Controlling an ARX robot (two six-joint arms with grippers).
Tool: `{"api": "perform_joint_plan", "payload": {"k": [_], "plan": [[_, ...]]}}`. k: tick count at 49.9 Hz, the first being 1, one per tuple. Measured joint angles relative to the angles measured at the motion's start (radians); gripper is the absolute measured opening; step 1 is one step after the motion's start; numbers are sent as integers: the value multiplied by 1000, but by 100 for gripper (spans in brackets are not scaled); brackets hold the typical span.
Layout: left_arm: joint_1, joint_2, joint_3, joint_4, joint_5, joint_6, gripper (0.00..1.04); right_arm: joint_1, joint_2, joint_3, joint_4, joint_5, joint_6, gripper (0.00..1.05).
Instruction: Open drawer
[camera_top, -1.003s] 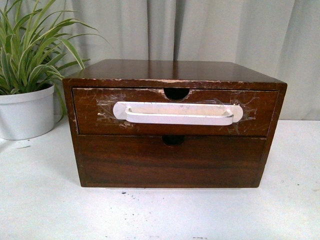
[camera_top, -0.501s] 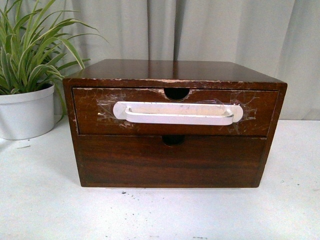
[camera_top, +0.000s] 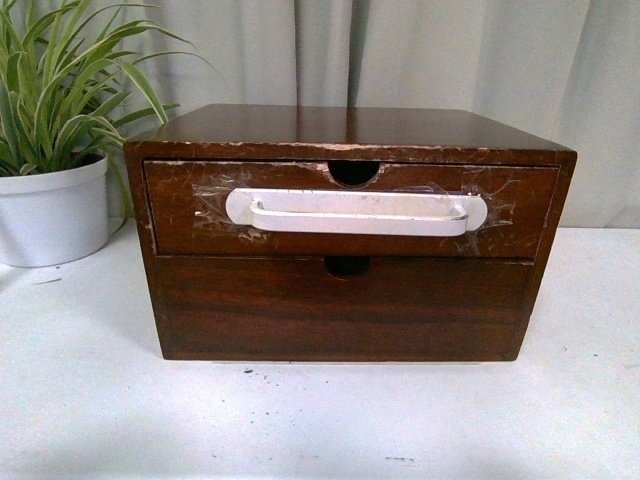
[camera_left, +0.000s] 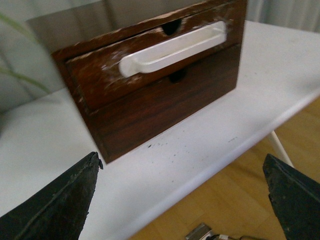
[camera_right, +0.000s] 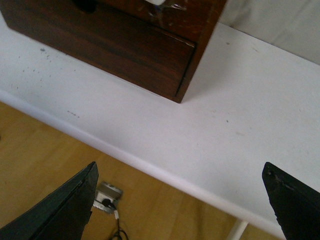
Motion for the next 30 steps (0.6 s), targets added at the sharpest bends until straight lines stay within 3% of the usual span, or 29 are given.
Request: {"api": "perform_joint_plan", "payload": {"k": [11,30], "plan": [[-71,447,278,-15,159,332,98,131,408,306,3,76,-273,96],[-183,859,674,-204,136,689,98,276,780,663,-170,87,-541,96]]}}
